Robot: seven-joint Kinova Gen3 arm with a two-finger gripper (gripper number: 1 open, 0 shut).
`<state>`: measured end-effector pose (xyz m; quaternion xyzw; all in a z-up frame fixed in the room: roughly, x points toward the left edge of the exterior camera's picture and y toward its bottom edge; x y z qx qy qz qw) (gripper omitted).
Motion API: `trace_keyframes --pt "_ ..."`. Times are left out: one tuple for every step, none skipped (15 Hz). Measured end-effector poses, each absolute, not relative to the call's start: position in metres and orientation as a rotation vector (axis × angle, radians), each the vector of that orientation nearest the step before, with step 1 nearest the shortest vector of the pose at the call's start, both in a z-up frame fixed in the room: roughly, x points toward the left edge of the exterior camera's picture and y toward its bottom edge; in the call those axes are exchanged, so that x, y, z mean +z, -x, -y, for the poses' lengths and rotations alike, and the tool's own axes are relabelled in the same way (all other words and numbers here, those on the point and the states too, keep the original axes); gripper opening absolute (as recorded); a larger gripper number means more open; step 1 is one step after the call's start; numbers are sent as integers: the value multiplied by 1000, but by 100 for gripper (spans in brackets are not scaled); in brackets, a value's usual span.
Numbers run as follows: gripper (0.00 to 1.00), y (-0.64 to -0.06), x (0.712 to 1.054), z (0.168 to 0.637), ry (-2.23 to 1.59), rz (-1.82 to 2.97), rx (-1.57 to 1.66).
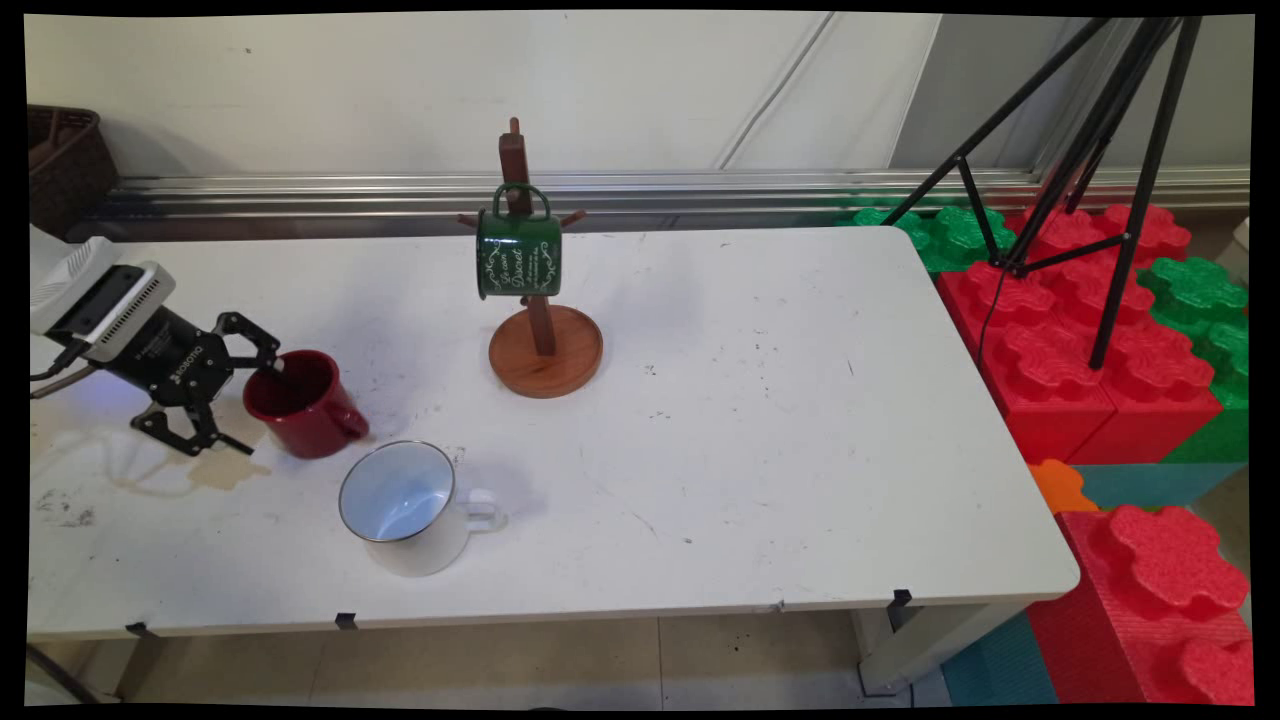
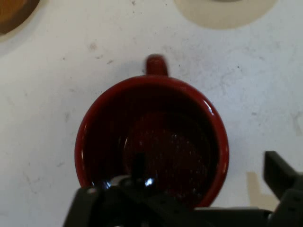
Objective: Place the picked object on the table
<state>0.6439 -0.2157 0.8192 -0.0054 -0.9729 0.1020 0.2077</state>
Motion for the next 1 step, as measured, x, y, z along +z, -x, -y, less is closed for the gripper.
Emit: trace_keyframes --pt "100 -644 820 216 19 2708 286"
